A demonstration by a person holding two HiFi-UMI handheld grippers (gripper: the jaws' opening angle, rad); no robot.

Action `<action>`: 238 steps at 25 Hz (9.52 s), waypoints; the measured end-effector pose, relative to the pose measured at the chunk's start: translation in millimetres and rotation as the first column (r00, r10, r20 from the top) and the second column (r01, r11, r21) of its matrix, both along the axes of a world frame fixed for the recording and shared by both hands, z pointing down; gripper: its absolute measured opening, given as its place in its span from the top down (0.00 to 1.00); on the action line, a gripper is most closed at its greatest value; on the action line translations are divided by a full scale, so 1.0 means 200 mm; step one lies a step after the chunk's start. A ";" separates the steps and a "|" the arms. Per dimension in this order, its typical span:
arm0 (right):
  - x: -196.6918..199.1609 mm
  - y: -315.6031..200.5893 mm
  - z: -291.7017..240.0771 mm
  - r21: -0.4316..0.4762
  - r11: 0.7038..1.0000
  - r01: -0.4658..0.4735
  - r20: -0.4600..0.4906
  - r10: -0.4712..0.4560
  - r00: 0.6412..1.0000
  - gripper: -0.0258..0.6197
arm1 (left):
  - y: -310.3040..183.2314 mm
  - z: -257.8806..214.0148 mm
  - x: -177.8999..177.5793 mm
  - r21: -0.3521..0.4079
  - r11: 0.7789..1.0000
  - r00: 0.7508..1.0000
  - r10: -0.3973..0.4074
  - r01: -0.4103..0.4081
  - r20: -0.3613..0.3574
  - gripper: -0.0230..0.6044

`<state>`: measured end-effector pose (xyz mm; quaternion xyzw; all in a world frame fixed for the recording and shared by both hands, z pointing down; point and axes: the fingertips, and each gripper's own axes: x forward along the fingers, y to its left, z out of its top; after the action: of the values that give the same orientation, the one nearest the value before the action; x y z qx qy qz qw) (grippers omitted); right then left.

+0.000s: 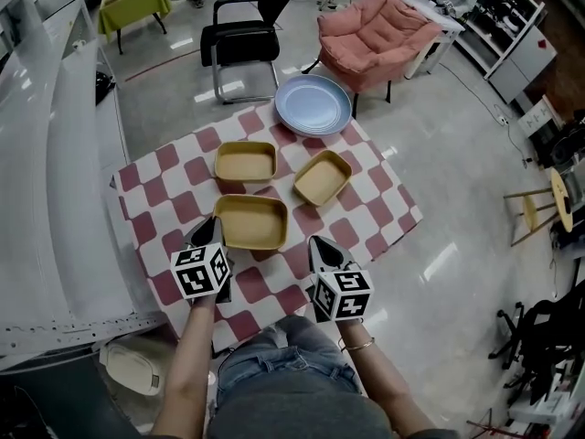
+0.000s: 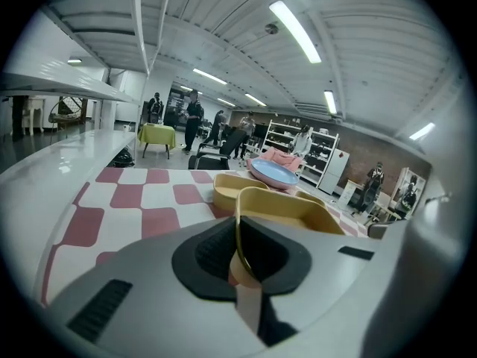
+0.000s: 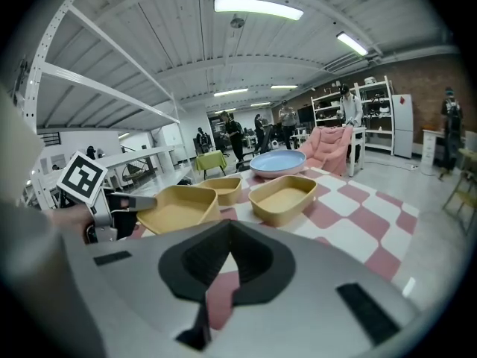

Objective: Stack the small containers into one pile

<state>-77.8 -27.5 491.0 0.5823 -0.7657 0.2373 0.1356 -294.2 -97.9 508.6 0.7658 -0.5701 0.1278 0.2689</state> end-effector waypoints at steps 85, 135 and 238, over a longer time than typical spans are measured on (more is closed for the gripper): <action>1.01 -0.82 0.09 -0.027 0.905 0.425 -0.013 -0.425 0.905 0.95 | -0.28 -0.02 1.08 -0.034 0.820 0.813 -0.571 0.571 -0.113 0.92; 0.97 -1.10 0.16 -0.049 0.740 0.671 0.007 -0.671 0.741 0.95 | -0.20 0.15 1.14 -0.080 0.640 0.644 -0.763 0.764 0.051 0.82; 0.45 -0.87 -0.14 0.038 0.735 0.677 0.031 -0.678 0.734 0.95 | -0.25 -0.11 0.33 -0.028 0.668 0.669 -0.743 0.744 0.018 0.92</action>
<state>11.7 -201.2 462.8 0.2601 -0.9306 0.1748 0.1894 -228.7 -148.7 486.2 0.4625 -0.8309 0.0186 0.3089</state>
